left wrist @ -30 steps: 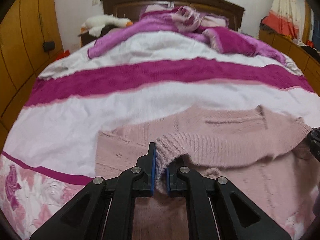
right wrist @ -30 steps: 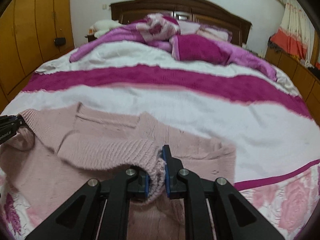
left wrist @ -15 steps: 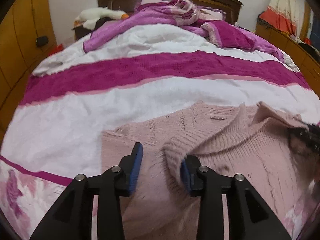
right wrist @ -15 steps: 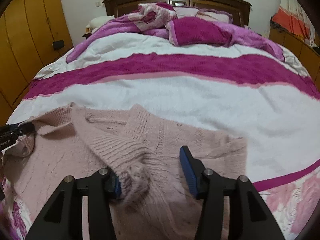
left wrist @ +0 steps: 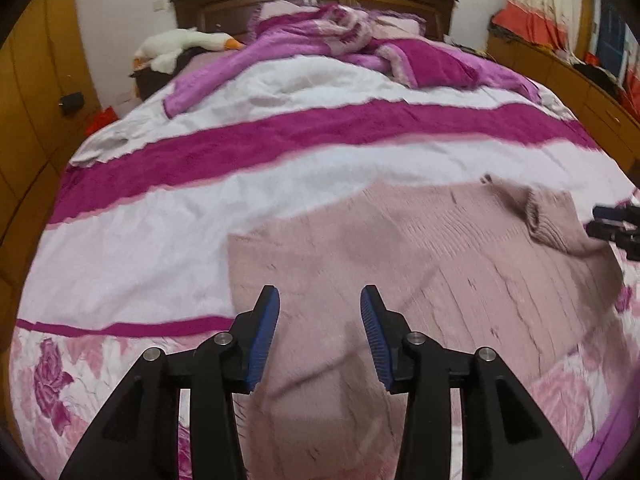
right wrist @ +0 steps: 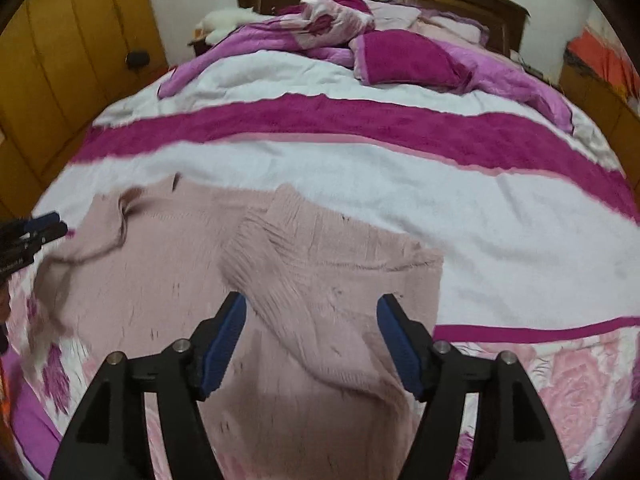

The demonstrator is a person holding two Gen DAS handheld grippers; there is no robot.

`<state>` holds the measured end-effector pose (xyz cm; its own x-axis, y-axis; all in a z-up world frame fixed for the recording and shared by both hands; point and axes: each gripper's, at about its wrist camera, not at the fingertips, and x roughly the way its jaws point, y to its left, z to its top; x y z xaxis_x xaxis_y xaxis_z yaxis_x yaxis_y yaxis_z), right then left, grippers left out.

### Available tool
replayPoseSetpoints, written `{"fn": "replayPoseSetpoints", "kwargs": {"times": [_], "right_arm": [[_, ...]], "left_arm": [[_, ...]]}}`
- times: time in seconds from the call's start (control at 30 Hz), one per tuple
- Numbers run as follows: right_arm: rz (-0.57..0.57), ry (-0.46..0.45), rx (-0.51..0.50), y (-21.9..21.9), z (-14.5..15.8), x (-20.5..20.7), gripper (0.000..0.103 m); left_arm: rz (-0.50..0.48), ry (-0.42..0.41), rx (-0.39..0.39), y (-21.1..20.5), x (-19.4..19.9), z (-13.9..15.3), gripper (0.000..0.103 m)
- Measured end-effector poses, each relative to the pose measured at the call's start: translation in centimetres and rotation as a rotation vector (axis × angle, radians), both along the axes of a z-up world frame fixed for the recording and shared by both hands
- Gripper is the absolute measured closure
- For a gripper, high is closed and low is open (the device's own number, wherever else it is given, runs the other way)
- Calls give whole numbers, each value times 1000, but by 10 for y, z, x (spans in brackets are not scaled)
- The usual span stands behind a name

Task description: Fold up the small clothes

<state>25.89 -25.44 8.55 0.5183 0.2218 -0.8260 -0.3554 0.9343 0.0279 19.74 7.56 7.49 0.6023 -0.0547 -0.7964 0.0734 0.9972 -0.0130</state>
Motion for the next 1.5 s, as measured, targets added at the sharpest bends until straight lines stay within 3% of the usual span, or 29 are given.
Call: {"fn": "replayPoseSetpoints", "kwargs": {"times": [0.27,0.43,0.57,0.67,0.7,0.73,0.77,0.8,0.9,0.97,1.07,1.13,1.3,1.5], "right_arm": [[134,-34,-139,15,-12,-22,32],[212,-56,-238,34,-34,-15,32],[237,-69,-246,44,-48,-9,37],[208,-75,-169,39,-46,-3,61],[196,-73,-147,37,-45,-1,77],[185,-66,-127,34,-44,1,85],[170,-64,-98,30,-43,4,86],[157,-72,-72,26,-39,5,89],[70,-119,24,5,-24,8,89],[-25,-137,96,-18,-16,14,89],[-180,-134,118,-49,-20,30,89],[-246,-84,110,-62,-33,41,87],[-249,-70,12,-57,-61,48,79],[-269,-102,52,-61,-37,35,68]], "left_arm": [[-73,75,60,-17,4,-31,83],[-130,62,129,-28,6,-39,83],[-166,44,155,-36,8,-41,83],[-189,29,147,-38,9,-41,83],[-196,13,145,-38,9,-41,83],[-196,-1,139,-37,9,-41,94],[-191,-14,129,-35,10,-40,103],[-161,-24,107,-29,12,-39,103],[-44,-75,25,-4,20,-27,103],[23,-94,17,9,26,-24,103],[128,-90,21,31,42,-27,103],[185,-66,22,45,51,-38,103],[228,-38,-10,62,57,-59,103],[240,-62,-55,66,41,-39,103]]}}
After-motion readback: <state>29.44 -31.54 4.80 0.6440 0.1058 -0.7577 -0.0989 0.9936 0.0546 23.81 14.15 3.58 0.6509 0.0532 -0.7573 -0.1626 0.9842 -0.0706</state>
